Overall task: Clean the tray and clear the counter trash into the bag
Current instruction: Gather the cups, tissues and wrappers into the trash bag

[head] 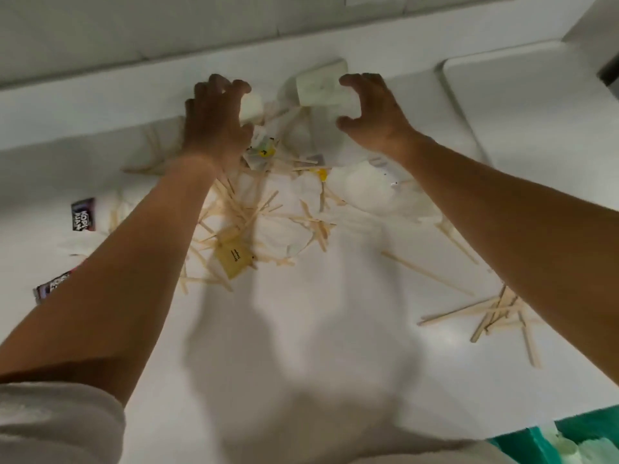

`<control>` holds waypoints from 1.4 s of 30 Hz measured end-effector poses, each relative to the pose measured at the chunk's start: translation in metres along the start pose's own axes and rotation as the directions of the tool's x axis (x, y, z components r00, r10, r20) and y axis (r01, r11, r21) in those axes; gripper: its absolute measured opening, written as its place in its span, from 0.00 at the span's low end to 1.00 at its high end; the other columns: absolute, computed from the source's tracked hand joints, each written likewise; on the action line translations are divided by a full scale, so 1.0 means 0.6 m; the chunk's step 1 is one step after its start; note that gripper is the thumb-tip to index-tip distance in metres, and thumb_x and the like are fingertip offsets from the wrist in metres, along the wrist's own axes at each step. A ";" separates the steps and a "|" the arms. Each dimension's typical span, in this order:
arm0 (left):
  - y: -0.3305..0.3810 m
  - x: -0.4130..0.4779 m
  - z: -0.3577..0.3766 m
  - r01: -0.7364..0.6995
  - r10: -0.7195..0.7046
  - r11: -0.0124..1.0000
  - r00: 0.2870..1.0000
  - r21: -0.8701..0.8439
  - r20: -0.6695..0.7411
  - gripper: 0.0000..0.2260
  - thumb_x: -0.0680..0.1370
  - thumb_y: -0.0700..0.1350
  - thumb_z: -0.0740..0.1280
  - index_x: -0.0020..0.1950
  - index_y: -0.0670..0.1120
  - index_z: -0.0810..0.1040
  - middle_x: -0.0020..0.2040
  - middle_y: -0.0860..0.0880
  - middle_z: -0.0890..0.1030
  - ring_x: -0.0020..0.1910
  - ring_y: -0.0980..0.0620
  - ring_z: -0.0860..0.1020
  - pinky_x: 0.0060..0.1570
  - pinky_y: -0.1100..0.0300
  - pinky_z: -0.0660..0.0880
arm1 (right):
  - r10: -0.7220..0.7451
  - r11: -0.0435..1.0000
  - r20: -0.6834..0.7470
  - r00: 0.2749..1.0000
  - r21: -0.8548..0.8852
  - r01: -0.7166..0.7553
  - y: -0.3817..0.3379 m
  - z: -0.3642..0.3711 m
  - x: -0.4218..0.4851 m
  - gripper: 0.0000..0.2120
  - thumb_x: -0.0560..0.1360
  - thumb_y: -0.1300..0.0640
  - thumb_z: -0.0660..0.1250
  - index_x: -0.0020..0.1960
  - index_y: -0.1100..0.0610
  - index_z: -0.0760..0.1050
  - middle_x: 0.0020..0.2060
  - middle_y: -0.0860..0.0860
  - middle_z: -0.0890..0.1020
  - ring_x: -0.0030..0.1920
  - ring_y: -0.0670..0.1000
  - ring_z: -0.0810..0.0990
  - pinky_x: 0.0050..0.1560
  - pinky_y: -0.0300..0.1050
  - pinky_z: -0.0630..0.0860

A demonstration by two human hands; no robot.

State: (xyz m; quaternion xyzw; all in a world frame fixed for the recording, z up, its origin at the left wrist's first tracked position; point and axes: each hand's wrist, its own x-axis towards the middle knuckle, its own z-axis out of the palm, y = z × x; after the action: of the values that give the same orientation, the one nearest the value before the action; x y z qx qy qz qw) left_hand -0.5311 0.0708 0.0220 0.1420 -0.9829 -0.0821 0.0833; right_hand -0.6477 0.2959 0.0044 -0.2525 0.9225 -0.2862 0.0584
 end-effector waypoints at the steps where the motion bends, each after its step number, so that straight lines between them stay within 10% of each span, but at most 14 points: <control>1: -0.010 0.012 0.001 -0.009 0.009 1.000 1.000 0.025 0.008 0.25 0.75 0.44 0.68 0.71 0.48 0.67 0.68 0.40 0.68 0.67 0.39 0.66 0.64 0.45 0.64 | -0.014 0.999 0.005 1.000 -0.036 0.014 -0.003 0.004 0.015 0.31 0.72 0.54 0.67 0.74 0.50 0.64 0.72 0.53 0.65 0.70 0.57 0.67 0.68 0.53 0.67; 13: -0.074 0.050 0.029 0.058 -0.069 0.993 0.992 0.106 0.101 0.30 0.71 0.44 0.72 0.71 0.46 0.65 0.65 0.37 0.70 0.63 0.35 0.68 0.61 0.43 0.65 | -0.046 0.903 0.034 0.998 -0.427 0.056 -0.028 0.049 0.084 0.30 0.69 0.59 0.67 0.70 0.55 0.63 0.62 0.61 0.68 0.65 0.63 0.67 0.66 0.57 0.62; 26: 0.030 -0.074 -0.014 0.155 -0.187 0.929 0.980 -0.335 -0.064 0.29 0.73 0.54 0.70 0.71 0.50 0.65 0.63 0.43 0.69 0.63 0.44 0.69 0.59 0.52 0.69 | 0.041 0.996 -0.147 0.988 0.082 -0.030 -0.062 -0.020 -0.082 0.27 0.68 0.49 0.69 0.63 0.54 0.64 0.53 0.54 0.72 0.53 0.60 0.76 0.49 0.52 0.75; 42: 0.399 -0.330 -0.003 -0.123 0.017 0.788 0.984 -0.603 -0.178 0.28 0.72 0.47 0.73 0.69 0.50 0.65 0.63 0.48 0.68 0.62 0.48 0.70 0.61 0.52 0.72 | 0.250 0.937 -0.314 0.916 0.316 -0.148 0.141 -0.204 -0.485 0.27 0.71 0.48 0.71 0.65 0.48 0.62 0.55 0.51 0.70 0.51 0.53 0.72 0.48 0.50 0.75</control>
State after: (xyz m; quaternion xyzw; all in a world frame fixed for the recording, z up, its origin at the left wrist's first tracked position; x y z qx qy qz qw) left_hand -0.4070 0.3548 0.0400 0.0769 -0.8978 -0.3806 0.2078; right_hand -0.4631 0.5623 0.0479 -0.0902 0.8879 -0.4493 -0.0415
